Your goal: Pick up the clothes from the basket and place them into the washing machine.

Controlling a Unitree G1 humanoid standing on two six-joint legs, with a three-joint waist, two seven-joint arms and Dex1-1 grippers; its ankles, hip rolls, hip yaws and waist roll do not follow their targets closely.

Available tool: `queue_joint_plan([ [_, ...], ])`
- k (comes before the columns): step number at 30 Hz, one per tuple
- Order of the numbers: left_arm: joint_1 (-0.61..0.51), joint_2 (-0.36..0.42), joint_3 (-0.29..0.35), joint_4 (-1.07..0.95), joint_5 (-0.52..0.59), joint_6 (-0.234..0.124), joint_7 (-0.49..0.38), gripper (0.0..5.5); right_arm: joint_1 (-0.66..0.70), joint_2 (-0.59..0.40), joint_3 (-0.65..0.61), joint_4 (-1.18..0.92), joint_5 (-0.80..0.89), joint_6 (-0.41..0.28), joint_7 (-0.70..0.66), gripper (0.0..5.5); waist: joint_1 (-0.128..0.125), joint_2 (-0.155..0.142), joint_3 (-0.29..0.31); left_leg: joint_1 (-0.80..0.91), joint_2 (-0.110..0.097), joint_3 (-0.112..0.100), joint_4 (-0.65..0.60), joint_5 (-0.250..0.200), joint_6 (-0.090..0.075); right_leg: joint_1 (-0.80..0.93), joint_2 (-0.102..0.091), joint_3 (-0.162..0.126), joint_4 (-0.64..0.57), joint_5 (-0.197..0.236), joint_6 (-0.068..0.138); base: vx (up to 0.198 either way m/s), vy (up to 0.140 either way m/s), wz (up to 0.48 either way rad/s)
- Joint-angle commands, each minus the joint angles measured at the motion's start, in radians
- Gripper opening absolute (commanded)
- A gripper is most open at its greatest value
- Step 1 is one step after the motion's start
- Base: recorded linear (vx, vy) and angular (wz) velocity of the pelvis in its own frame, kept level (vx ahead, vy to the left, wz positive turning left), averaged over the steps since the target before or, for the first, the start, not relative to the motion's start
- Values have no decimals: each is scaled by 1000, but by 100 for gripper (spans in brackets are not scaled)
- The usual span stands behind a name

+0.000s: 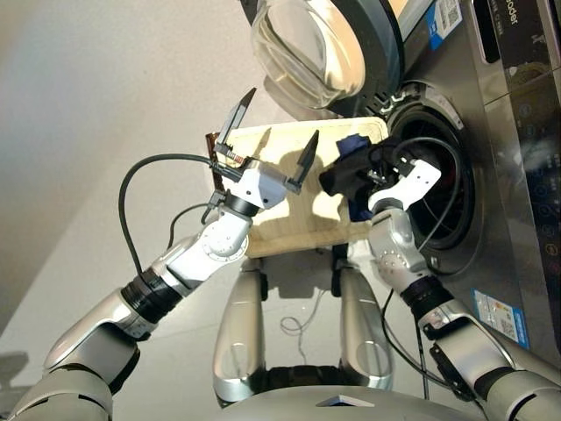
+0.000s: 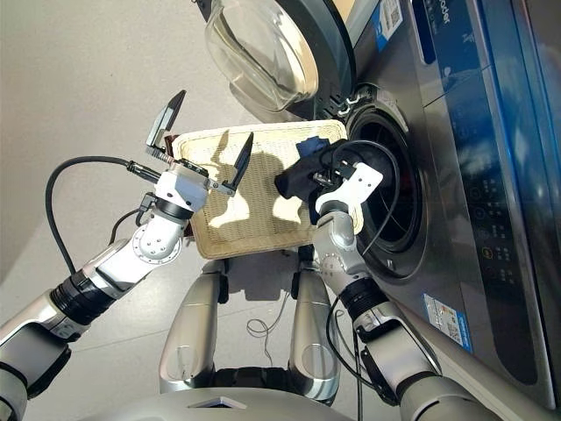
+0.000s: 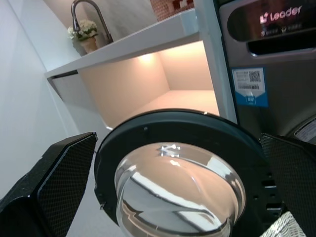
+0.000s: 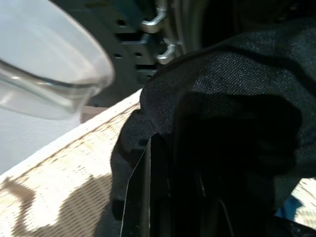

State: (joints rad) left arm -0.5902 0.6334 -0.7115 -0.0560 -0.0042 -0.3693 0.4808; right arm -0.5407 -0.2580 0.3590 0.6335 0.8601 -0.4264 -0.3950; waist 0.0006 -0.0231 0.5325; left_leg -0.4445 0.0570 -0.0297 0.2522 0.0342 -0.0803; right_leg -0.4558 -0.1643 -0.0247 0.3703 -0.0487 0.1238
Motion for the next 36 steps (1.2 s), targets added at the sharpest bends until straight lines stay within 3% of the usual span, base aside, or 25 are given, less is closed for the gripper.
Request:
queue_joint_plan([
  [1,-49,-19,3,-88,-43,-89,22,550,-83,-11,-84,6,-69,-73,-38,0,2,13,-13,-4,-49,50,116,-85,30,-20,0,32,40,23,-5,13,-40,176],
  [7,-87,-62,-7,-94,-88,-91,31,550,-140,-36,-157,112,-44,-85,-90,0,12,29,-13,-79,-58,34,187,-108,29,-87,-7,20,131,-17,-11,4,-3,62],
  [13,-100,-88,-43,-88,-122,-90,4,550,-218,-171,-218,227,-83,-75,-148,0,20,57,-13,-184,-63,20,233,-106,21,-185,-13,-1,196,-35,-19,7,-24,128],
  [25,-90,-56,-28,-149,-152,-85,-19,550,-384,-478,-251,389,-109,-41,-203,0,20,91,-13,-375,-55,27,286,-105,12,-391,-8,14,264,-42,-26,0,0,16],
  [36,-57,-14,15,-206,-163,-77,-17,550,-493,-674,-254,438,-93,-37,-240,0,9,90,-13,-454,-48,40,304,-115,10,-486,-1,30,284,-45,-27,0,0,0],
])
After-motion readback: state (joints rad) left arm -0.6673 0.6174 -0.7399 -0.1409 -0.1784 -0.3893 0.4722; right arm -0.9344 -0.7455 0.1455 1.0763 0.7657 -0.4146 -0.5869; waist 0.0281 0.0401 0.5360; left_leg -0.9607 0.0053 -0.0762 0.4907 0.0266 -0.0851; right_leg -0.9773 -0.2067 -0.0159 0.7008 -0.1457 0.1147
